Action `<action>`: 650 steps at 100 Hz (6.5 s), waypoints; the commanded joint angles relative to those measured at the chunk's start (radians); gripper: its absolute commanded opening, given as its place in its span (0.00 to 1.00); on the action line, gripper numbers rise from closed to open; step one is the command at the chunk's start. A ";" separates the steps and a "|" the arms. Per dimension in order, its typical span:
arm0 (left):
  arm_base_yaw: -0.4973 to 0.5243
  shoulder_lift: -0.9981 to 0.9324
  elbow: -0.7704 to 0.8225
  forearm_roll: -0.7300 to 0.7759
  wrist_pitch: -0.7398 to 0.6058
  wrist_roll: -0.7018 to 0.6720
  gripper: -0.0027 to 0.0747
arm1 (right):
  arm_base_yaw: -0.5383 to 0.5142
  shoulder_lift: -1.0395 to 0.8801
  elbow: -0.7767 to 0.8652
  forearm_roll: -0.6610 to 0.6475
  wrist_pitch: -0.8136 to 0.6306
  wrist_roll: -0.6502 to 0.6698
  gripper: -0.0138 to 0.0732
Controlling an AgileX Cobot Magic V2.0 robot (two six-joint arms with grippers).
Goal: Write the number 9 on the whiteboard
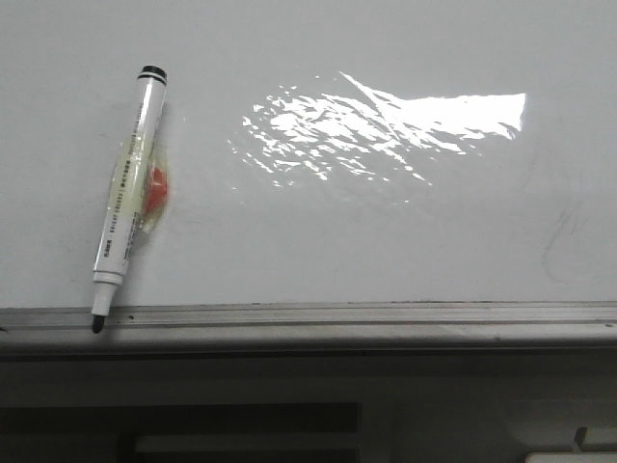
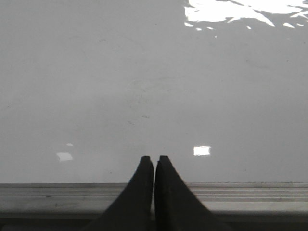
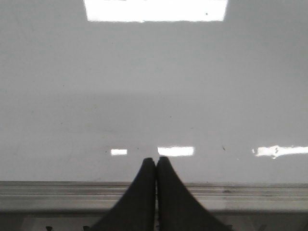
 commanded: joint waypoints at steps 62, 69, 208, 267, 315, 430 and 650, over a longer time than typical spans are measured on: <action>0.001 -0.028 0.019 0.011 -0.251 -0.002 0.01 | -0.005 -0.015 0.026 0.067 -0.225 0.000 0.09; 0.001 -0.028 0.019 -0.013 -0.285 -0.002 0.01 | -0.005 -0.015 0.020 0.086 -0.225 0.000 0.09; -0.067 0.298 -0.256 -0.113 -0.322 -0.002 0.49 | 0.001 0.110 -0.333 0.210 0.259 0.000 0.09; -0.614 0.547 -0.256 -0.118 -0.530 -0.002 0.48 | 0.148 0.110 -0.333 0.210 0.206 0.000 0.09; -0.762 0.796 -0.256 -0.250 -0.566 -0.006 0.48 | 0.191 0.110 -0.333 0.210 0.202 0.000 0.09; -0.859 1.114 -0.256 -0.341 -0.822 -0.006 0.46 | 0.191 0.110 -0.333 0.210 0.197 0.000 0.09; -0.859 1.063 -0.322 0.340 -0.904 -0.006 0.01 | 0.968 1.047 -0.892 0.324 0.150 -0.236 0.61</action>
